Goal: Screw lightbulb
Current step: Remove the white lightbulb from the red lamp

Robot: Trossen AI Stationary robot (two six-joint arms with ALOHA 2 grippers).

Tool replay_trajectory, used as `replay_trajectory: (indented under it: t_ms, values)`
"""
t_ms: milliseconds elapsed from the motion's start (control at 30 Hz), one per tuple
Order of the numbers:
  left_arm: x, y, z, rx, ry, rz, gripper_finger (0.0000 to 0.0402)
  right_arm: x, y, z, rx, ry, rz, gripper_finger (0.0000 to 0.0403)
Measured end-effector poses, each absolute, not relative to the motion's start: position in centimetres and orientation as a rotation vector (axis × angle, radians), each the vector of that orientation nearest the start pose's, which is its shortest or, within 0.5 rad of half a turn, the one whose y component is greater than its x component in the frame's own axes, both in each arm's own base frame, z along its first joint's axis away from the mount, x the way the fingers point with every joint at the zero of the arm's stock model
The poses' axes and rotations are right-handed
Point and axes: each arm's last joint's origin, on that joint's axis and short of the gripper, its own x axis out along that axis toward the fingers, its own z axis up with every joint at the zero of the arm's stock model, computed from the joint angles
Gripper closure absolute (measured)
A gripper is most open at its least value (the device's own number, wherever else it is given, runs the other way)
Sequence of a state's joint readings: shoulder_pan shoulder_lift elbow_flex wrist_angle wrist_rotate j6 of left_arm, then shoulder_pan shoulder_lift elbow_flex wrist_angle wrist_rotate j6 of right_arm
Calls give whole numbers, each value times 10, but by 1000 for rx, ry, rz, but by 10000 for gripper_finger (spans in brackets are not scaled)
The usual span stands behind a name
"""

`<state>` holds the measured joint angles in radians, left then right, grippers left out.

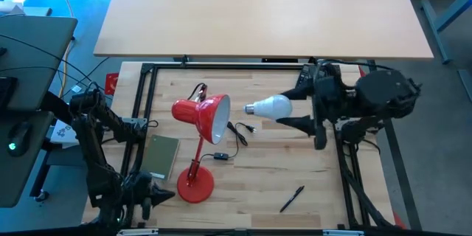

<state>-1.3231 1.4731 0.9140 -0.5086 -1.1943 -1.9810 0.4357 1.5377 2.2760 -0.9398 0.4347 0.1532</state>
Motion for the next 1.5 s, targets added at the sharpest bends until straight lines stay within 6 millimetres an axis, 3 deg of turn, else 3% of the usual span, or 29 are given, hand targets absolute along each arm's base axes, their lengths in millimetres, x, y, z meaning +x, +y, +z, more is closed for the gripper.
replay_trajectory:
  t_ms: [133, 333, 467, 600, 867, 1067, 1200, 1333, 1400, 1500]
  values:
    - [89, -246, 237, -947, 90, 206, 401, 211, 85, 567, 91, 140, 15, 148]
    - [84, -207, 276, -826, 59, 209, 401, 198, 79, 568, 119, 148, 16, 148]
    - [80, -173, 302, -723, 55, 215, 401, 205, 78, 550, 152, 181, -4, 148]
    - [72, -142, 322, -648, 69, 192, 401, 207, 74, 520, 225, 172, -25, 148]
    - [56, -90, 346, -540, 97, 115, 401, 179, 62, 485, 350, -215, 106, 148]
    - [44, -53, 357, -543, 118, 7, 401, 175, 60, 455, 439, -282, 125, 148]
    - [40, -43, 375, -552, 69, -117, 401, 176, 61, 453, 449, -300, 128, 148]
    - [42, -50, 392, -539, -67, -287, 401, 176, 60, 455, 442, -299, 122, 148]
    - [44, -57, 392, -564, -156, -365, 401, 174, 58, 458, 445, -314, 115, 148]
    - [50, -72, 376, -622, -204, -429, 401, 173, 58, 462, 442, -328, 114, 148]
